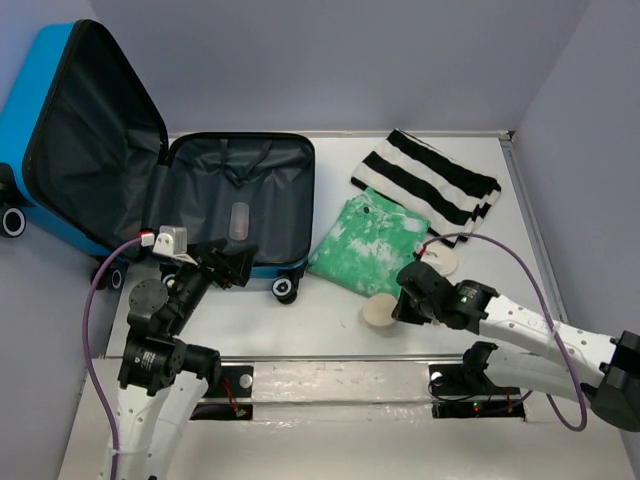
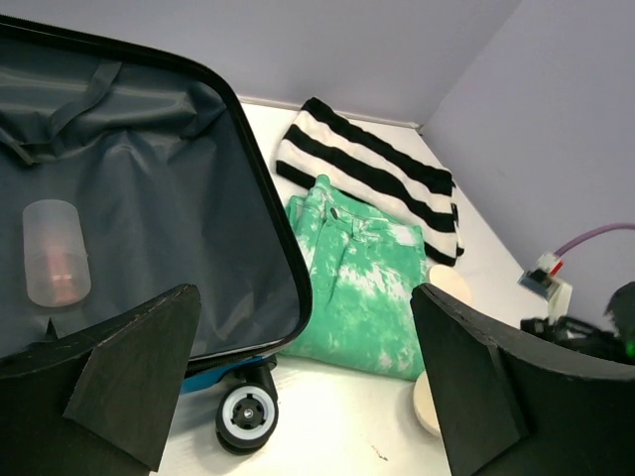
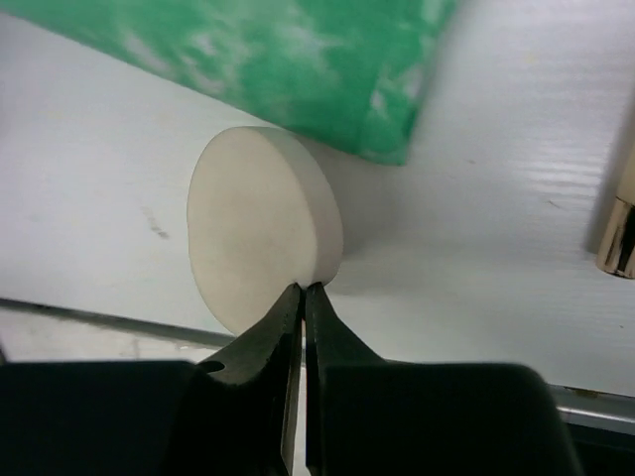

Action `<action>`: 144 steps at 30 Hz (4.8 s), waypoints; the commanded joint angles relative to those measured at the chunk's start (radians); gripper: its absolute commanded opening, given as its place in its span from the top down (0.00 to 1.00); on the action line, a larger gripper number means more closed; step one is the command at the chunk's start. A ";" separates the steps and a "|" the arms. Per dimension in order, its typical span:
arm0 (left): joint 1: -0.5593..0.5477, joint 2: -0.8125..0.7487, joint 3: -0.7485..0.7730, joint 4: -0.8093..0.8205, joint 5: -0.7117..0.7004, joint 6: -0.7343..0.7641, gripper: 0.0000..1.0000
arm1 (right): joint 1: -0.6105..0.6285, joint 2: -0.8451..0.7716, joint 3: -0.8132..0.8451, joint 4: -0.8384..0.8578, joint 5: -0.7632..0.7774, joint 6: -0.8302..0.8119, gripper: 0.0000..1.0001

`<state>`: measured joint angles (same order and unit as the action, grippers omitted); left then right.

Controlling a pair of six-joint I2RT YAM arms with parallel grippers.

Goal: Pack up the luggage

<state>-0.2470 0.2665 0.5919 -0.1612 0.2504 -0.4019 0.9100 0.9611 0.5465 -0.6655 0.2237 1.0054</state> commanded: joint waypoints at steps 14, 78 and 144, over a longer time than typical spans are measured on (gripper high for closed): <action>0.009 -0.004 0.022 0.035 -0.002 -0.003 0.01 | 0.000 0.705 0.970 0.374 -0.020 -0.479 0.93; -0.101 -0.167 0.028 0.011 -0.082 -0.011 0.01 | -0.449 0.129 0.298 0.164 -0.305 -0.116 0.87; -0.055 -0.079 0.019 0.032 -0.026 -0.008 0.01 | -0.346 0.381 0.645 0.394 -0.256 -0.194 0.93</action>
<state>-0.3172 0.1604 0.5919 -0.1791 0.1959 -0.4095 0.3584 1.1122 0.9443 -0.3916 0.0048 0.7750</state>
